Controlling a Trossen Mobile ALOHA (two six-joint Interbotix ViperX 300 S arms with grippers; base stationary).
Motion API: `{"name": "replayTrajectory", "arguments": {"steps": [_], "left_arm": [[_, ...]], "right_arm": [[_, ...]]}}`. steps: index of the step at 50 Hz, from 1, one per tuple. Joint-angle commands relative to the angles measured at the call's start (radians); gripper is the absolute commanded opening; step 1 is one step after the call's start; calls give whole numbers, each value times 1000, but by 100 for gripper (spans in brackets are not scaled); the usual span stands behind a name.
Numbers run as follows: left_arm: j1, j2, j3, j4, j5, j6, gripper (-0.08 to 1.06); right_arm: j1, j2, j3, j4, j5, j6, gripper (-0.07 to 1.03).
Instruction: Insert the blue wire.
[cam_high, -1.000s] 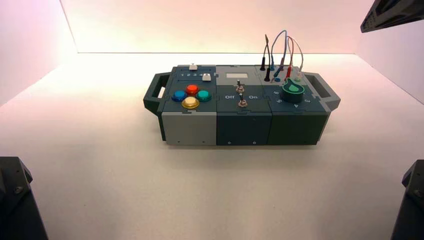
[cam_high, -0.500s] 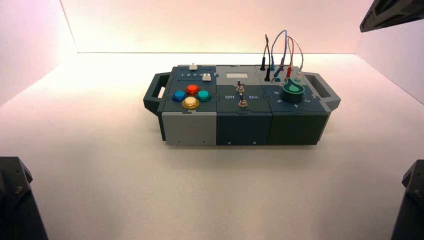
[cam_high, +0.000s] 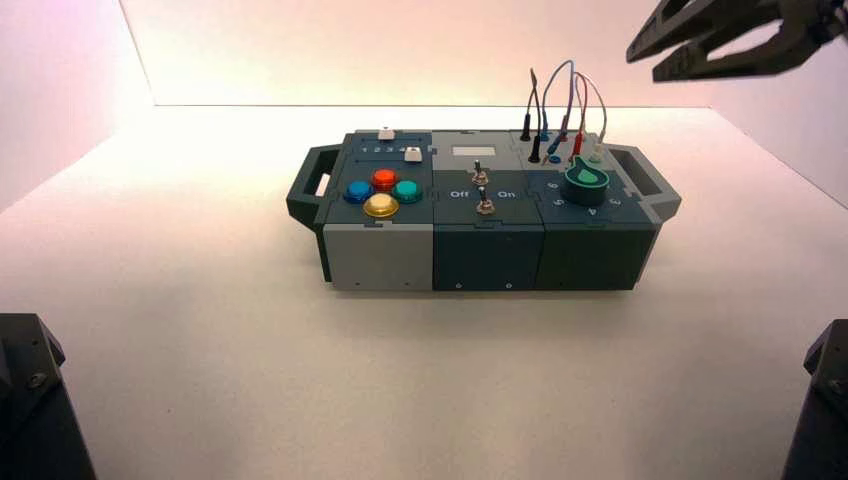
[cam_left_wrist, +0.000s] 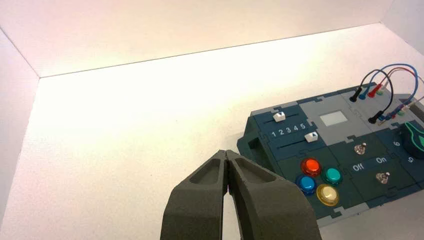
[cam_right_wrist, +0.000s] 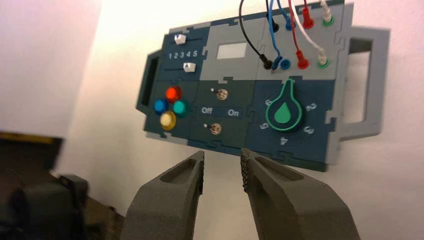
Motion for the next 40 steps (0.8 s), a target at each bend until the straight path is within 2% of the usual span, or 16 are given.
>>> {"name": "replayTrajectory", "arguments": {"steps": [1,7,12,20,22,26,40], "left_arm": [[-3,-15,-17,-2,-3,-2,-3],[-3,-38,-18,-3,-3,-2,-3],[-3,-51,-18,-2,-5,-2,-3],[-3,-51,-18,-2,-6,-2,-3],[-3,-51,-18,-2,-6,-2,-3],[-3,-46,-20,-2,-9,-2,-3],[-2,-48,-20,-2,-11,-2,-3]], "right_arm": [[5,14,20,64,-52,3,41],[5,57,23,66,-83,3,43],[5,175,-15,64,-97,-3,43],[5,322,-67,35,-107,-28,43],[9,434,-109,32,-114,-46,43],[14,499,-143,32,-123,-63,43],[40,583,-199,32,-156,-67,43]]}}
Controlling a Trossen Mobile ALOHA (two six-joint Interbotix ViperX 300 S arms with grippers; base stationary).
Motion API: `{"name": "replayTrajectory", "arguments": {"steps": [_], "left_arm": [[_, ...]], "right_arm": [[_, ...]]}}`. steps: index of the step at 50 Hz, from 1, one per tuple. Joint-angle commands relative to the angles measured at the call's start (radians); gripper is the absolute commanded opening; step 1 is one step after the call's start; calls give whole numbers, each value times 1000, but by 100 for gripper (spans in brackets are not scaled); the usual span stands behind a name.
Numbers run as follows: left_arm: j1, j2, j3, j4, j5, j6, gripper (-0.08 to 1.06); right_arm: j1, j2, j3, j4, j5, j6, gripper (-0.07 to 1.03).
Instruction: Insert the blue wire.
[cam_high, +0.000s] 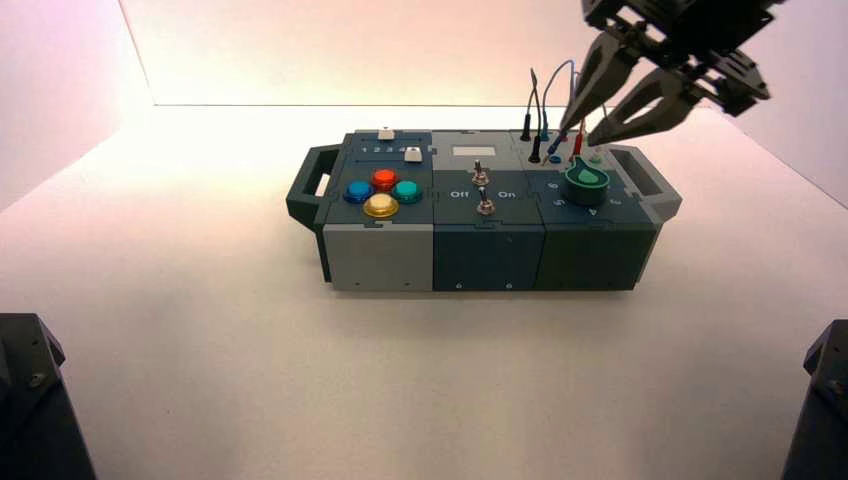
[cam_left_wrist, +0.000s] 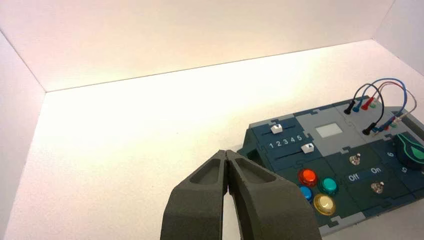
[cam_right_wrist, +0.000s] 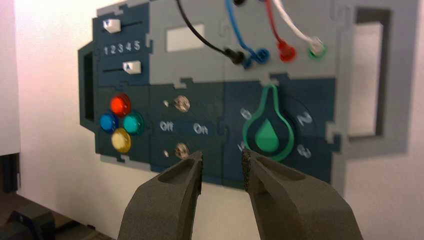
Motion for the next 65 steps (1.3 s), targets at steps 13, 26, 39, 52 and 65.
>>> {"name": "replayTrajectory", "arguments": {"steps": [13,26,39,52,65], "left_arm": [[-2,2,-18,0,-12,0,-3],[-2,2,-17,2,-12,0,-3],[-2,5,-18,0,-12,0,-3],[-2,3,-18,0,-12,0,-3],[-2,0,-18,0,-12,0,-3]], "right_arm": [[11,61,-44,-6,-66,-6,43],[11,120,-57,-20,-110,-6,43],[9,133,-66,-26,-155,-6,43],[8,152,-67,-26,-190,-6,43],[8,198,-78,-26,-221,-6,43]]}}
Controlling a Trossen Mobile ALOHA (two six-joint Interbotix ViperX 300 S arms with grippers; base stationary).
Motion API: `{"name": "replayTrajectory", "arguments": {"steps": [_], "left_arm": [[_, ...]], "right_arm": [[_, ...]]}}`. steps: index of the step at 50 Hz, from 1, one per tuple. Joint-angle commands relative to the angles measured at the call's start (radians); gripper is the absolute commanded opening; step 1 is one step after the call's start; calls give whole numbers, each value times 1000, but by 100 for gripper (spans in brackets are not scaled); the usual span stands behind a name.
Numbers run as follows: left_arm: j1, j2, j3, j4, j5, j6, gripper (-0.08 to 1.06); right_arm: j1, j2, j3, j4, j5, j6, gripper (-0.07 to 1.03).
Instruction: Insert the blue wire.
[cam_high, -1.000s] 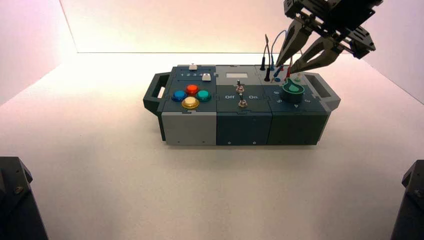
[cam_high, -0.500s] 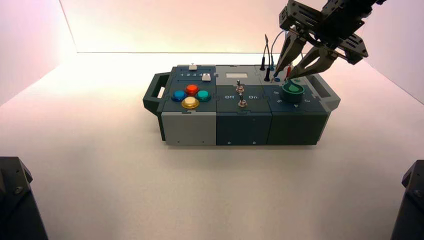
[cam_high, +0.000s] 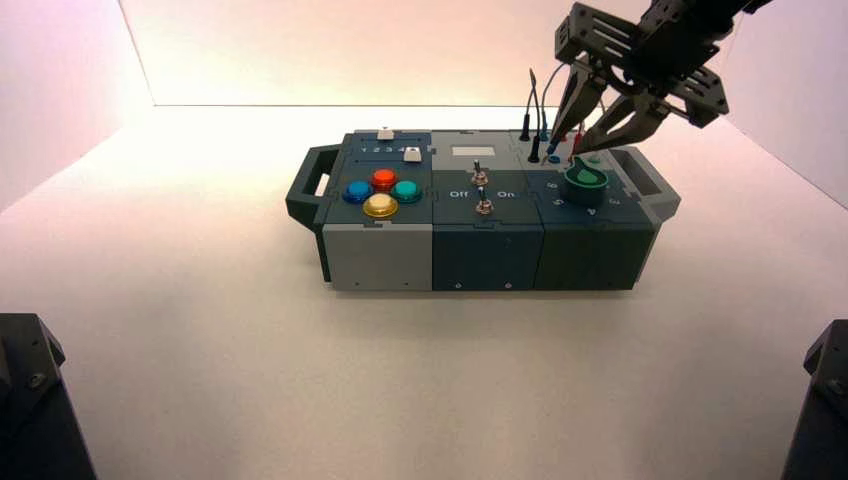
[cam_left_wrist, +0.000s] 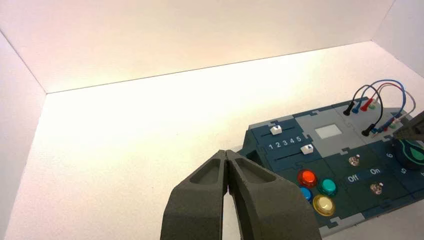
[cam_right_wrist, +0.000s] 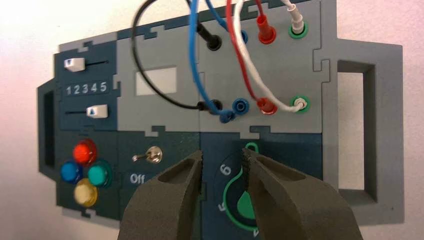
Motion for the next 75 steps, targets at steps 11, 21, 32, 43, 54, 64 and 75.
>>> {"name": "replayTrajectory", "arguments": {"steps": [11,21,32,43,54,64,75], "left_arm": [[-2,6,-18,0,-11,-2,-3],[-2,6,-20,0,-11,-2,-3],[-2,5,-21,0,-11,-2,-3],[-2,5,-21,0,-11,-2,-3],[-2,5,-21,0,-11,-2,-3],[-2,6,-21,-2,-11,-2,-3],[-2,5,-21,-2,-12,-2,-3]], "right_arm": [[3,15,-44,0,-35,-5,43],[3,32,-54,0,-46,-3,43],[3,55,-54,-2,-69,-3,42],[3,81,-64,0,-91,-3,42],[3,101,-91,-3,-91,-3,42],[3,112,-107,-3,-91,-2,41],[3,117,-109,-3,-91,-3,38]]}}
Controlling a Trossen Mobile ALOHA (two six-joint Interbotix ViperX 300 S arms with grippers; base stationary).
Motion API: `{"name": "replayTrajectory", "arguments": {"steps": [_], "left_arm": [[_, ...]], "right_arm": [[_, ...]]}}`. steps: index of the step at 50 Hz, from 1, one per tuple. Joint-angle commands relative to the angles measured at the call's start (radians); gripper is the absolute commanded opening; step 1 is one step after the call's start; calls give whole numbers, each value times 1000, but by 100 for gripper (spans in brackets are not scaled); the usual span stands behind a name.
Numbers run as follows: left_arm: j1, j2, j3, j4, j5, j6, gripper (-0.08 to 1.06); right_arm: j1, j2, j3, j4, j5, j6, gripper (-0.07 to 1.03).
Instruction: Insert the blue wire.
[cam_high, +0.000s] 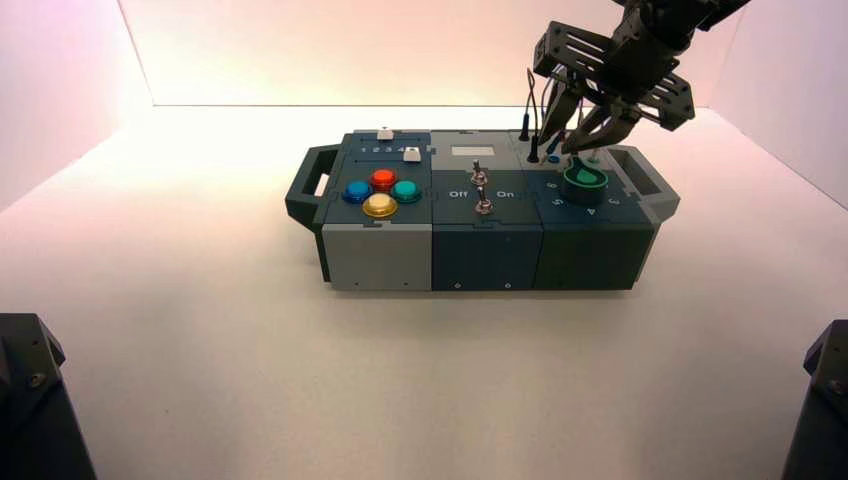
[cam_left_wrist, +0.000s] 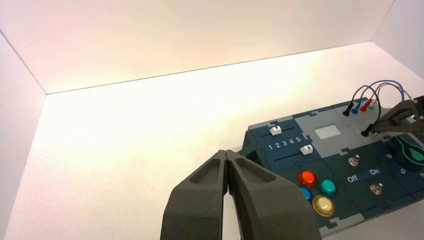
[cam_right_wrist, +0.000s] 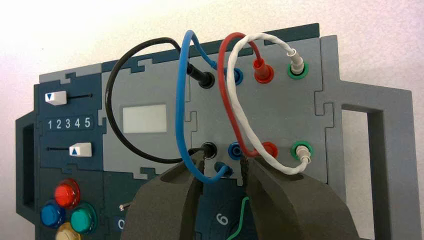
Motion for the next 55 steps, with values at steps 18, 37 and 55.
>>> {"name": "replayTrajectory", "arguments": {"steps": [18,37,55], "left_arm": [[-2,6,-21,-3,-11,-2,-3],[-3,2,-23,-3,-12,-2,-3],[-3,2,-23,-3,-12,-2,-3]], "right_arm": [[-2,-2,-25,-3,-9,-2,8],[-3,-20,-23,-60,-21,-2,-3],[5,-28,-49,-163,-28,0,-3]]}}
